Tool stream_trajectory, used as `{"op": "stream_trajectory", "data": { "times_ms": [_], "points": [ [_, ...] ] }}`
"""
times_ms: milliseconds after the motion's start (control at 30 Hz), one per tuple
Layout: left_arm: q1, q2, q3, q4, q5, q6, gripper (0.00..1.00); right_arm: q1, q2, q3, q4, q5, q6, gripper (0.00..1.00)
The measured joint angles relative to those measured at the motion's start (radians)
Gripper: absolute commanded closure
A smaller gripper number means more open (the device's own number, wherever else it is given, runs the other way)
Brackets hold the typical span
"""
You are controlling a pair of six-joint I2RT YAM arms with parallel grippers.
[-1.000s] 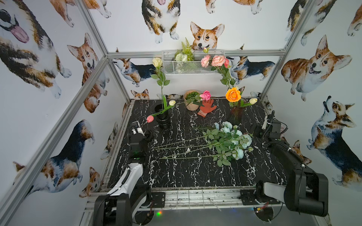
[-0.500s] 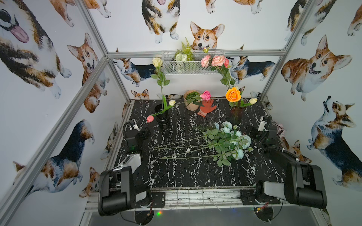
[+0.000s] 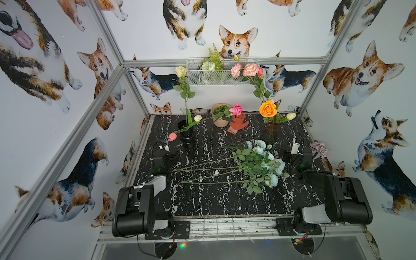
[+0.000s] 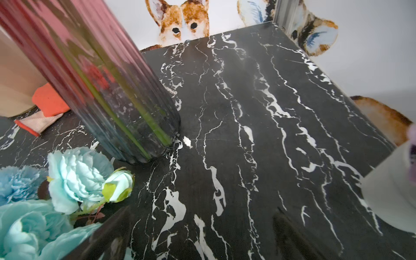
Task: Pick out blue flowers from the vase
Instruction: Reset both arms
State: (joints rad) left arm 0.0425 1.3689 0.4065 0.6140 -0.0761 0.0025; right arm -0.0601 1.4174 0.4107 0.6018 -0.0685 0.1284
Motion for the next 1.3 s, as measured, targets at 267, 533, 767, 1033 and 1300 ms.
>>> {"op": "stream_trajectory", "data": {
  "times_ms": [267,533,767,1033,1300],
  "points": [
    [-0.05,-0.012,-0.04,0.049,0.051,0.044,0.0,0.027,0.016,-0.047,0.092,-0.006,-0.033,0.0],
    [-0.058,0.047,-0.043,0.138,0.085,0.017,0.0,0.032,0.031,-0.084,0.167,0.041,-0.035,0.0],
    [-0.082,0.186,-0.026,0.224,0.056,0.003,0.0,0.032,0.033,-0.081,0.174,0.042,-0.036,0.0],
    [-0.098,0.197,-0.024,0.264,-0.01,0.003,0.0,0.034,0.033,-0.081,0.174,0.045,-0.035,0.0],
    [-0.1,0.198,-0.024,0.276,-0.029,0.001,0.0,0.034,0.039,-0.076,0.174,0.045,-0.035,0.0]
  ]
}}
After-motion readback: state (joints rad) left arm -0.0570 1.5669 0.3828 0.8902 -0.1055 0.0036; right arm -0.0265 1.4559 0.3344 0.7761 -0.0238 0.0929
